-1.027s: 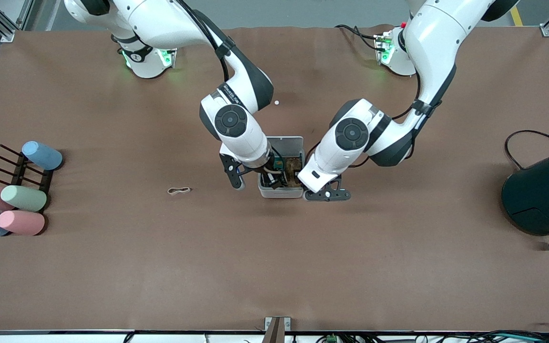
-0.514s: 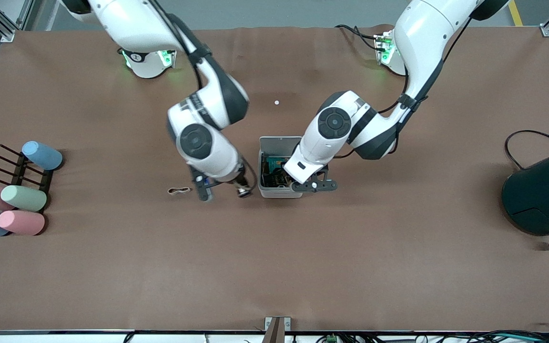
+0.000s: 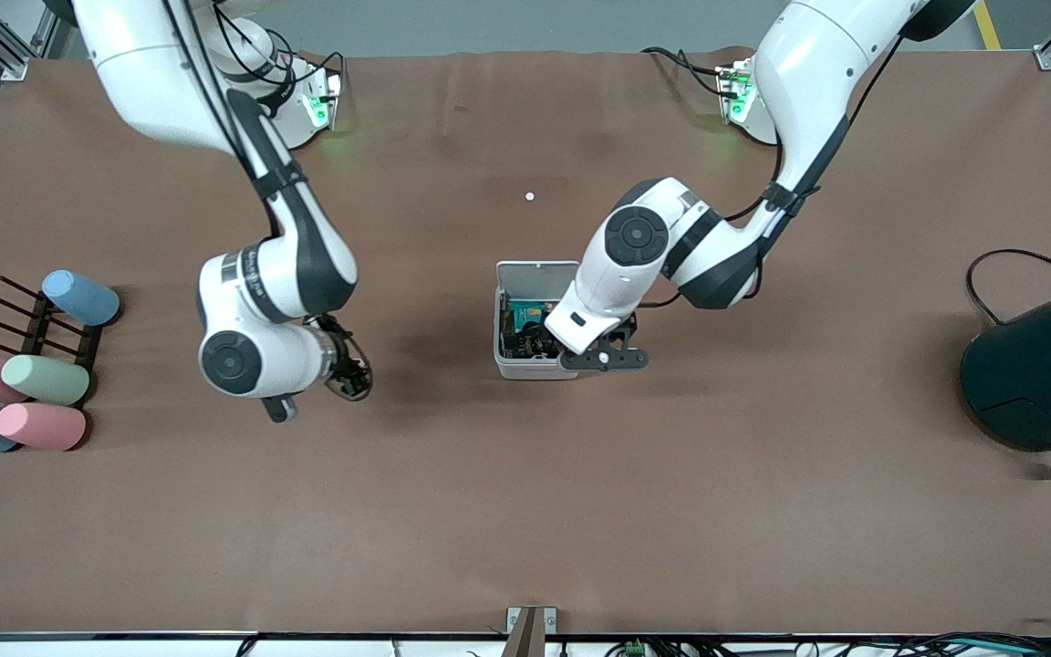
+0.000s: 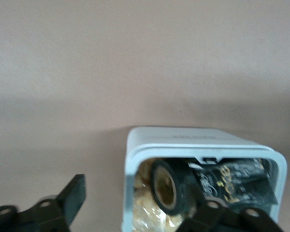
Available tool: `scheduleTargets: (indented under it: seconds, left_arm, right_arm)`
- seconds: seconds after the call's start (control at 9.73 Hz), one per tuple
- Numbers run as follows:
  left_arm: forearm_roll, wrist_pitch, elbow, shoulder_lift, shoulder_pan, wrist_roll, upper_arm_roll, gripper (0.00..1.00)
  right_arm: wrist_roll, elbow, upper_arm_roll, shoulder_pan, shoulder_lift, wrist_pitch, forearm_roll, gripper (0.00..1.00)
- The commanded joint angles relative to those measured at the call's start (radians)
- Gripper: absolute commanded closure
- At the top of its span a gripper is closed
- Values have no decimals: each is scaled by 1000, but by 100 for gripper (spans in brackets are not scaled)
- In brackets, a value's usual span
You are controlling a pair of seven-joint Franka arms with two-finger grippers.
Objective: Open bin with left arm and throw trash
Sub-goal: 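Grasp the paper with the right gripper while the left gripper withdraws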
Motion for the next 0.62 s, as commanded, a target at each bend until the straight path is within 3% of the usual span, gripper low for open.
scheduleTargets:
  seconds: [0.0,0.1,0.31,0.41,0.51]
  left_arm:
    - [19,-51,8,-63,82,32,-3,0]
    - [17,-111,32,-88,142,55,-9,0]
    - [2,-355,149,-119,233,233,-12,0]
    - [-6,-451,193,-143,271,310,-12,0]
    - [-10,-508,203,-184,313,369,-14,0]
  right_arm:
    - [4,-163,9,-11,-51,159,-24,22]
    - [8,-194,-10,-6,-49,201,-24,22]
    - [7,-214,-25,-6,-42,248,-30,22]
    - [7,-224,-25,-2,-37,252,-39,28]
    - [10,-230,-25,-2,-34,273,-39,51]
